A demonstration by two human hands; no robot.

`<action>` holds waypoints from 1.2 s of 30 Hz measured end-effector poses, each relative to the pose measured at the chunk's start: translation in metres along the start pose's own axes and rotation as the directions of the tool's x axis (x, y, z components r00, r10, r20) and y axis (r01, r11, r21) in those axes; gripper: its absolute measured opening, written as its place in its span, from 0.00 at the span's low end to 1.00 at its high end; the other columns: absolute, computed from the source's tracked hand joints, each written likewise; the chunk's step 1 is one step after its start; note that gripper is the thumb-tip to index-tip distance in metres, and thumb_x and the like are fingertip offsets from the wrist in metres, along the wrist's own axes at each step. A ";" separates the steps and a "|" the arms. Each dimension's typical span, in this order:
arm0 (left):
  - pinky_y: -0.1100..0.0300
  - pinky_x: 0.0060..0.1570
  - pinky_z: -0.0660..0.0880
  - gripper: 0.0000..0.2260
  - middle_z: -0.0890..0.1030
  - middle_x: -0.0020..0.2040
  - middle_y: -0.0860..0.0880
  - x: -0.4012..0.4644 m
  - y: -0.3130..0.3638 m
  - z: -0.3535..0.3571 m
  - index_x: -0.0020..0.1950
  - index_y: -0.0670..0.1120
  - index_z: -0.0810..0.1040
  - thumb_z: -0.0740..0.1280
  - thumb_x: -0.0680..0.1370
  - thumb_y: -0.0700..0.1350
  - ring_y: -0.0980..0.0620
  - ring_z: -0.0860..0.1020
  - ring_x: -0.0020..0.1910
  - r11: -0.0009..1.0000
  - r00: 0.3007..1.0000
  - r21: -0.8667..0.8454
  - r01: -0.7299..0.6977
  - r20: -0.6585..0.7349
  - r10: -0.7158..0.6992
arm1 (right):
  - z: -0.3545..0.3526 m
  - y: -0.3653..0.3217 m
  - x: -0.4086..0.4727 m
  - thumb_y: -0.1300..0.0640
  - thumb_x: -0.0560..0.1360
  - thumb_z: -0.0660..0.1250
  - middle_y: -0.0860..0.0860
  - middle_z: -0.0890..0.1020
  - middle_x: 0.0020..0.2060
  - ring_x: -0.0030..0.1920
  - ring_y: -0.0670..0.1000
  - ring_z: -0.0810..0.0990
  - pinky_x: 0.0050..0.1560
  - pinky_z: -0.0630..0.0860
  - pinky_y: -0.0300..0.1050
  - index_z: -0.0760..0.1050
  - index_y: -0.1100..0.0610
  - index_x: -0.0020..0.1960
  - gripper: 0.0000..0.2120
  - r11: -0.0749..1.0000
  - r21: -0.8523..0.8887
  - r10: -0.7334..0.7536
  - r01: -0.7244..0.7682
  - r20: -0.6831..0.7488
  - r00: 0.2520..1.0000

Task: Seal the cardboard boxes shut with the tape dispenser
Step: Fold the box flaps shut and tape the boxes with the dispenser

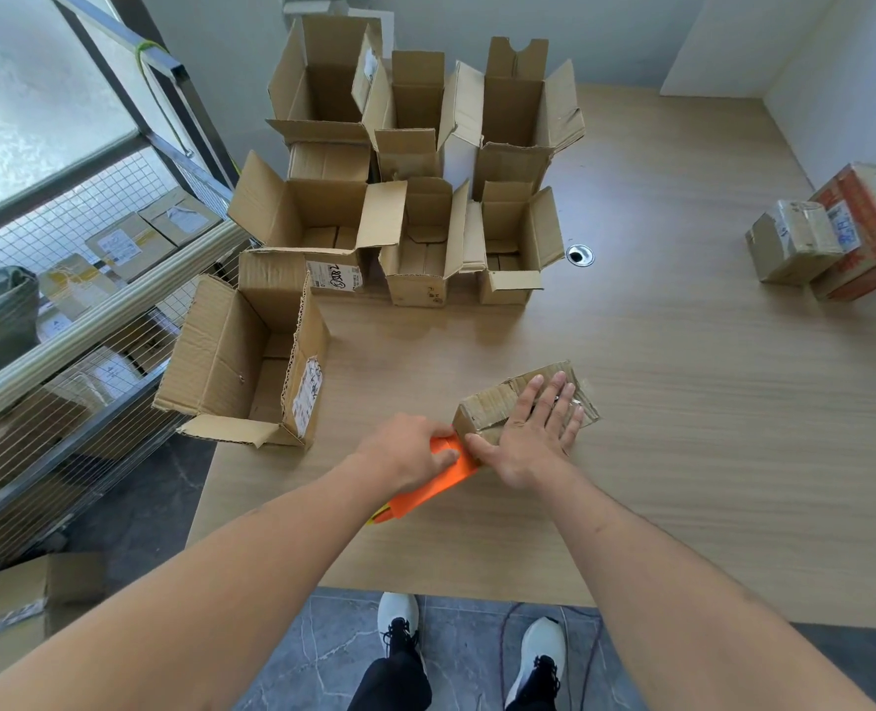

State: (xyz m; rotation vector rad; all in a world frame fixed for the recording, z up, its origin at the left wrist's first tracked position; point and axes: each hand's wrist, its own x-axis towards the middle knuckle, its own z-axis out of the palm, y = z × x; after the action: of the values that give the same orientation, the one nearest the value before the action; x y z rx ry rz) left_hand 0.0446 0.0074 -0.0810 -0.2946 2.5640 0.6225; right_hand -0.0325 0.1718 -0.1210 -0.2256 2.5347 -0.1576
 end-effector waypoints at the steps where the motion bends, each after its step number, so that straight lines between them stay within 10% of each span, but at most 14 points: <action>1: 0.55 0.56 0.75 0.17 0.81 0.63 0.50 0.003 0.002 0.001 0.69 0.61 0.77 0.65 0.79 0.59 0.46 0.77 0.63 1.000 1.000 0.001 0.007 -0.004 -0.007 | 0.000 0.000 0.000 0.24 0.71 0.59 0.66 0.21 0.72 0.73 0.64 0.19 0.74 0.27 0.66 0.22 0.63 0.76 0.64 1.000 -0.003 0.000 0.000 -0.003 1.000; 17: 0.54 0.55 0.78 0.15 0.84 0.58 0.46 0.019 -0.029 0.027 0.60 0.49 0.83 0.67 0.77 0.53 0.43 0.80 0.59 0.975 0.972 0.103 0.198 0.106 -0.209 | 0.006 0.004 0.004 0.25 0.72 0.57 0.67 0.24 0.73 0.74 0.66 0.22 0.75 0.29 0.67 0.22 0.65 0.76 0.62 0.999 -0.029 -0.039 0.037 -0.059 0.998; 25: 0.53 0.59 0.74 0.21 0.81 0.65 0.49 0.012 -0.036 0.011 0.73 0.58 0.73 0.66 0.80 0.58 0.45 0.76 0.65 0.999 0.993 -0.022 0.032 -0.111 -0.034 | 0.007 0.004 0.003 0.25 0.72 0.57 0.66 0.26 0.75 0.75 0.66 0.23 0.75 0.30 0.67 0.25 0.65 0.77 0.62 0.999 -0.030 -0.047 0.044 -0.097 0.994; 36: 0.48 0.51 0.77 0.39 0.81 0.44 0.45 -0.015 -0.044 -0.034 0.81 0.62 0.51 0.69 0.77 0.62 0.42 0.80 0.47 0.982 0.970 -0.173 -0.077 -0.242 0.033 | -0.023 0.019 0.004 0.36 0.74 0.70 0.62 0.38 0.80 0.80 0.65 0.37 0.80 0.43 0.60 0.40 0.47 0.82 0.51 0.941 -0.220 -0.302 0.259 -0.193 0.934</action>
State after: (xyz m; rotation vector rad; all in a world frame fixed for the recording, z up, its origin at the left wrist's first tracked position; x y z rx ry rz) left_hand 0.0577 -0.0455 -0.0635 -0.3808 2.7562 0.8928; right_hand -0.0511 0.1914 -0.1077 -0.6858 2.7309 -0.0518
